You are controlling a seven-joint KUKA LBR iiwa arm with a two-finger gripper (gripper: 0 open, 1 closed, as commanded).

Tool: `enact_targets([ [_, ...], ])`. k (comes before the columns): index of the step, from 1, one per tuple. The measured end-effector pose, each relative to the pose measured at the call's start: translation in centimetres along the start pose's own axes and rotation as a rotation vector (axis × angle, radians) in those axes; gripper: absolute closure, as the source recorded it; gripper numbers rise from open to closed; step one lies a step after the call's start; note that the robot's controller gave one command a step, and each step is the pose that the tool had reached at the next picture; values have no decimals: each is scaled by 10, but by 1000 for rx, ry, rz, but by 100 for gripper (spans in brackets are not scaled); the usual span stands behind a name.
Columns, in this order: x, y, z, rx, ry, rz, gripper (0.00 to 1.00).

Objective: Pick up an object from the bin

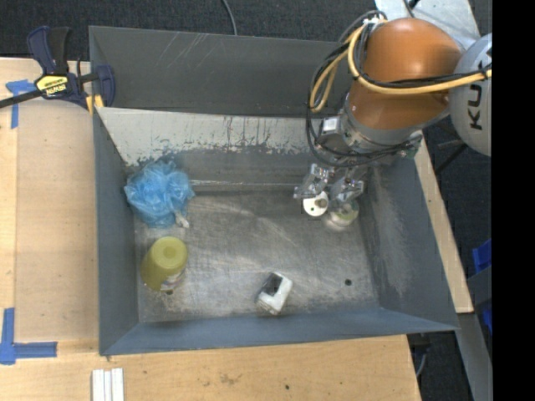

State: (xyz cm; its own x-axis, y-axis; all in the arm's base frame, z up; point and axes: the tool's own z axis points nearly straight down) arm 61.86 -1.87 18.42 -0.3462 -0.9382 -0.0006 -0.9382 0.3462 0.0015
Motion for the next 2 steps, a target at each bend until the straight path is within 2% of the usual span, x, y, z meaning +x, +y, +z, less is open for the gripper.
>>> enact_targets([
  [1,3,-1,0,0,0,9,100],
  [2,-5,-1,-13,4,-3,26,100],
])
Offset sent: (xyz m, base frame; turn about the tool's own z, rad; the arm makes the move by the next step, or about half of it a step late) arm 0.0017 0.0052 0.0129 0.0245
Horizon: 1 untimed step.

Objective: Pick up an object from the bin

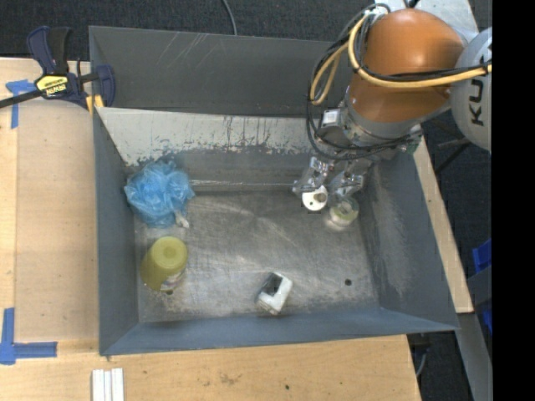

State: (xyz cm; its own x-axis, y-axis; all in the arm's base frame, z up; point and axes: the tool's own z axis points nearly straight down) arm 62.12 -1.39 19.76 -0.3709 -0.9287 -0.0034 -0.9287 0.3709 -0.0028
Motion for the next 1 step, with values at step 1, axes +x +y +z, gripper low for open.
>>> enact_targets([
  [1,0,0,0,0,0,0,100],
])
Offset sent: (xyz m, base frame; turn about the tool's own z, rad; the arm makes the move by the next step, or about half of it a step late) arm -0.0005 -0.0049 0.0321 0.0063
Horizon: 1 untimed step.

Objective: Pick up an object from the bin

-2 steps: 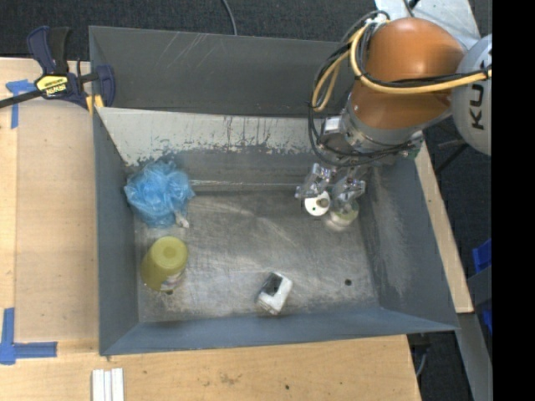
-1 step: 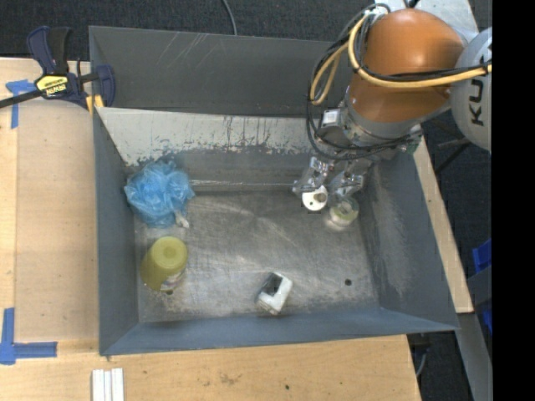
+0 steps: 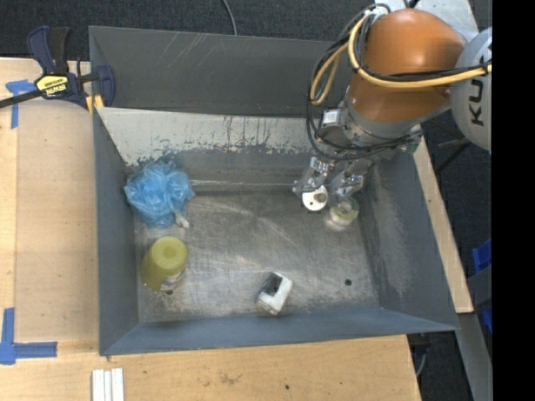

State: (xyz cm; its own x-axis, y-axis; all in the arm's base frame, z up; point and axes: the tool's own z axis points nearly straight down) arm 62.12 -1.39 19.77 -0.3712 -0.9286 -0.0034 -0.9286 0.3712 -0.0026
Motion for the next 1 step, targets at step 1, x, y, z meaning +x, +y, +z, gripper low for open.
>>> enact_targets([
  [1,3,-1,-23,-1,1,5,100],
])
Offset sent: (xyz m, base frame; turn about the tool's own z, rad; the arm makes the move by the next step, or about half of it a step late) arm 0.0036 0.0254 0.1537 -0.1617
